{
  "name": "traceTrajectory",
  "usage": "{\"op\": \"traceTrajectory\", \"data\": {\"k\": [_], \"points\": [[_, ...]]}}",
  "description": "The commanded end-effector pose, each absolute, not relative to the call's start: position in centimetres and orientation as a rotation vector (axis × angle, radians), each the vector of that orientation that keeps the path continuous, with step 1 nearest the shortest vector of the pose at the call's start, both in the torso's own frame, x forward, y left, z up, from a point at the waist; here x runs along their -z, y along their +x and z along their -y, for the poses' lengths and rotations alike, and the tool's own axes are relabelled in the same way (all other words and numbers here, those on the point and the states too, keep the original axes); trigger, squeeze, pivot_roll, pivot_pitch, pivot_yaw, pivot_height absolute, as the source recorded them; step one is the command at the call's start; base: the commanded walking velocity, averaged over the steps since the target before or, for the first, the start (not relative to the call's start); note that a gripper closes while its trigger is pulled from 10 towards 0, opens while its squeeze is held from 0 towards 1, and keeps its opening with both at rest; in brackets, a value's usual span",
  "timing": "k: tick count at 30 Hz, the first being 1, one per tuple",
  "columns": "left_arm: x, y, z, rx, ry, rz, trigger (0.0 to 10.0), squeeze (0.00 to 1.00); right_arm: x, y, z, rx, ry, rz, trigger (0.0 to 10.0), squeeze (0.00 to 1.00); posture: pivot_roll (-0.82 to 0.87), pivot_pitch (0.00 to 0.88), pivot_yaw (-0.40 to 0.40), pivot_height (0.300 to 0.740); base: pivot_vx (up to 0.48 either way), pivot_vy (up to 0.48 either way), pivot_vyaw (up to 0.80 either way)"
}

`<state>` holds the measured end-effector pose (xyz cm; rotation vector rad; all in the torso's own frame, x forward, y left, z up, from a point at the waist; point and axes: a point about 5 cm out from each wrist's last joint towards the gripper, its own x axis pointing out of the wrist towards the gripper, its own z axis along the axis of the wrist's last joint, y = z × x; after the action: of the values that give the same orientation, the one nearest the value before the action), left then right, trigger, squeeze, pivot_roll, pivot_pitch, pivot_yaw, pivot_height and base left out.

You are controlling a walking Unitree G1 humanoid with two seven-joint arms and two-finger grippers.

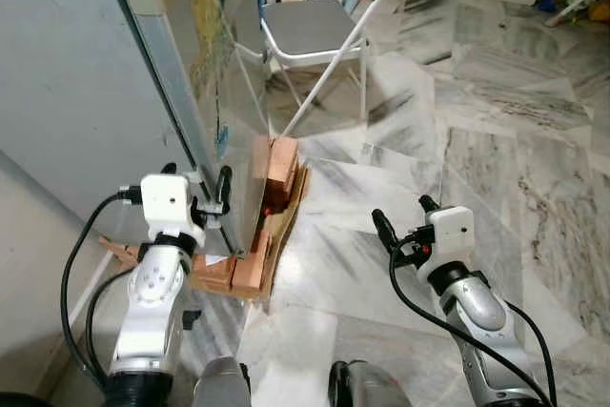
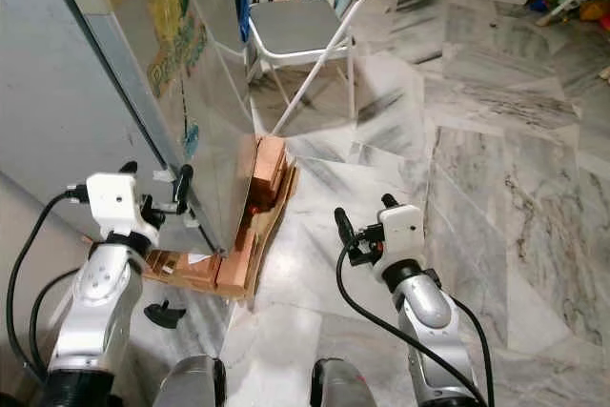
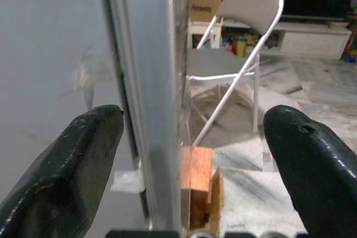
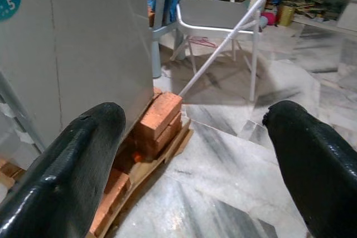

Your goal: Restocking fridge

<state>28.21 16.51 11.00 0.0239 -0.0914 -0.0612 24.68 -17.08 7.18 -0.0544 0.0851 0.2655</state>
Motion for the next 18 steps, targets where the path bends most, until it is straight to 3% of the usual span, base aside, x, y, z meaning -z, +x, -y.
{"op": "traceTrajectory", "data": {"k": [1, 6, 18], "points": [[-10.8, 28.5, -16.9, 0.046, 0.035, 0.084, 10.0, 0.0, -7.2, 24.6, 17.1, -0.268, -0.064, -0.093, 10.0, 0.0, 0.07, 0.137, -0.023, 0.74, 0.0, 0.0, 0.0], [-11.8, 31.2, -17.2, 0.032, 0.048, 0.108, 10.0, 0.0, -7.6, 24.4, 17.1, -0.269, -0.074, -0.081, 10.0, 0.0, 0.05, 0.162, -0.014, 0.74, 0.0, 0.0, 0.0], [-12.7, 34.4, -18.5, -0.013, 0.064, 0.118, 10.0, 0.0, -8.7, 23.3, 17.6, -0.288, -0.107, -0.069, 10.0, 0.0, 0.0, 0.212, -0.018, 0.74, 0.0, 0.0, 0.0]]}}
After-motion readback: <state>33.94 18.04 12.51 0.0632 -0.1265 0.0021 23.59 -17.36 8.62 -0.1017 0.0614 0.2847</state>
